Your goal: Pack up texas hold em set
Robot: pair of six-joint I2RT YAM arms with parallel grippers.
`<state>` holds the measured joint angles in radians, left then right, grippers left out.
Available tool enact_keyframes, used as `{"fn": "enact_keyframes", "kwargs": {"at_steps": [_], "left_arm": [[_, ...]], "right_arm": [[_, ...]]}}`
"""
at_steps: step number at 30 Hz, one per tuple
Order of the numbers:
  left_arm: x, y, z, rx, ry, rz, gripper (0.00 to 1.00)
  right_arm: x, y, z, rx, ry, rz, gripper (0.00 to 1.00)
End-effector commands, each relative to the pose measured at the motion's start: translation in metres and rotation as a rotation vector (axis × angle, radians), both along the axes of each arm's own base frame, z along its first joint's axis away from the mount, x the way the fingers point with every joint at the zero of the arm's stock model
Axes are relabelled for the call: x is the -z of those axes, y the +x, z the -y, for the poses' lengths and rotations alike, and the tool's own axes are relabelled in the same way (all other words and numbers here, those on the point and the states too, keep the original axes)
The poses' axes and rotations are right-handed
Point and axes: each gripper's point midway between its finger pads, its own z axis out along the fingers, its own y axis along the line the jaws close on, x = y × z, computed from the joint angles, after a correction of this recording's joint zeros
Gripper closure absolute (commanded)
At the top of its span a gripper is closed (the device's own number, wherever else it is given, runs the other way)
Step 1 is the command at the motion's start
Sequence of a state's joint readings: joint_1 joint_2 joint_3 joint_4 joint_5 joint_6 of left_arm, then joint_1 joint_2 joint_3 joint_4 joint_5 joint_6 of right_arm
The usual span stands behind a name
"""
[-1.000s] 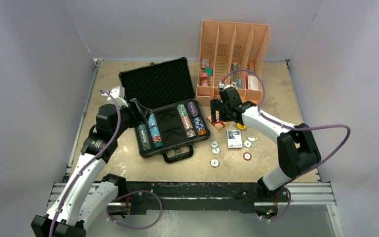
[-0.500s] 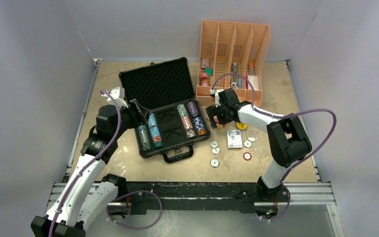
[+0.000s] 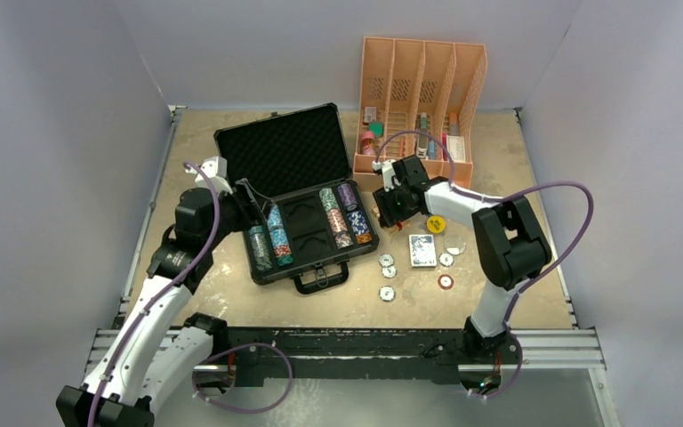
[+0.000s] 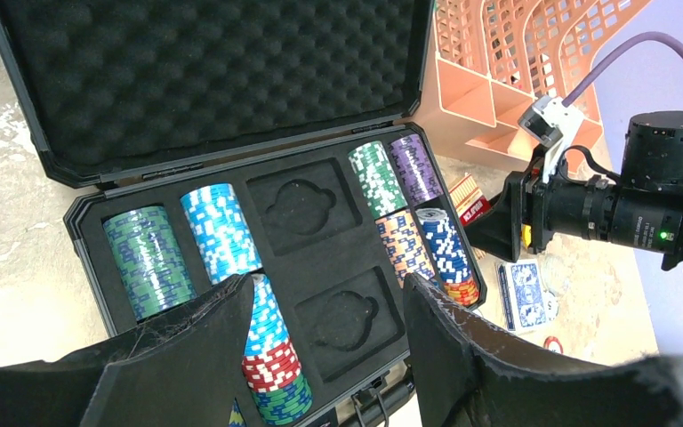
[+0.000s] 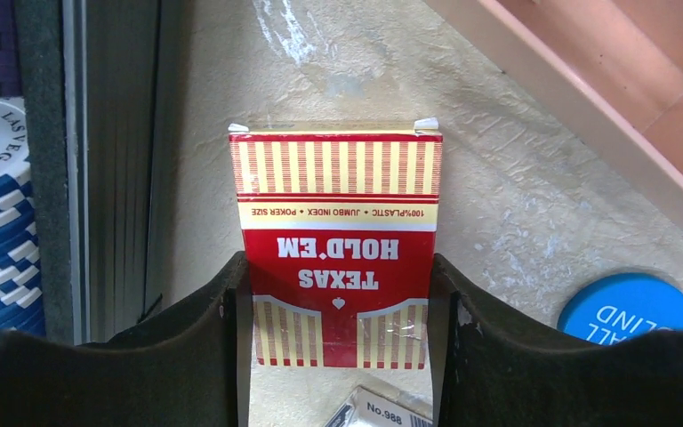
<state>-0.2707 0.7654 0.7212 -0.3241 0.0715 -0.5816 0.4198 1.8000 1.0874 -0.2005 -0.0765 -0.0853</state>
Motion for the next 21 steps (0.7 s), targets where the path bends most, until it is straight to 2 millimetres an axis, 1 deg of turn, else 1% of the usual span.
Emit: {"fn": "enact_keyframes", "kwargs": {"at_steps": [1,4,7,10,12,14,17,19,21], "left_arm": [[-0.011,0.003,0.004,0.027,0.003,0.044,0.39],[-0.012,0.003,0.009,0.050,-0.007,0.048,0.39],[-0.011,0.003,0.010,0.055,-0.009,0.045,0.38],[-0.008,0.002,0.011,0.062,-0.010,0.031,0.37],[-0.007,0.001,0.015,0.085,-0.020,0.026,0.35],[-0.008,-0.001,0.022,0.112,-0.053,0.022,0.34],[-0.015,-0.007,0.040,0.184,-0.156,0.007,0.32],[-0.030,-0.010,0.053,0.228,-0.250,0.016,0.32],[-0.048,-0.011,0.063,0.259,-0.341,0.026,0.32]], "right_arm": [[-0.001,-0.001,0.012,0.019,-0.065,-0.013,0.58],[-0.031,0.009,0.012,0.035,-0.040,0.080,0.61],[-0.064,0.012,0.006,0.040,0.021,0.148,0.61],[-0.098,0.011,-0.007,0.017,0.127,0.222,0.65],[-0.124,0.007,-0.023,-0.020,0.235,0.276,0.67],[-0.144,-0.001,-0.037,-0.076,0.332,0.308,0.68],[-0.172,-0.018,-0.057,-0.184,0.440,0.363,0.66],[-0.187,-0.032,-0.071,-0.264,0.494,0.390,0.65],[-0.197,-0.046,-0.086,-0.338,0.528,0.402,0.65]]}}
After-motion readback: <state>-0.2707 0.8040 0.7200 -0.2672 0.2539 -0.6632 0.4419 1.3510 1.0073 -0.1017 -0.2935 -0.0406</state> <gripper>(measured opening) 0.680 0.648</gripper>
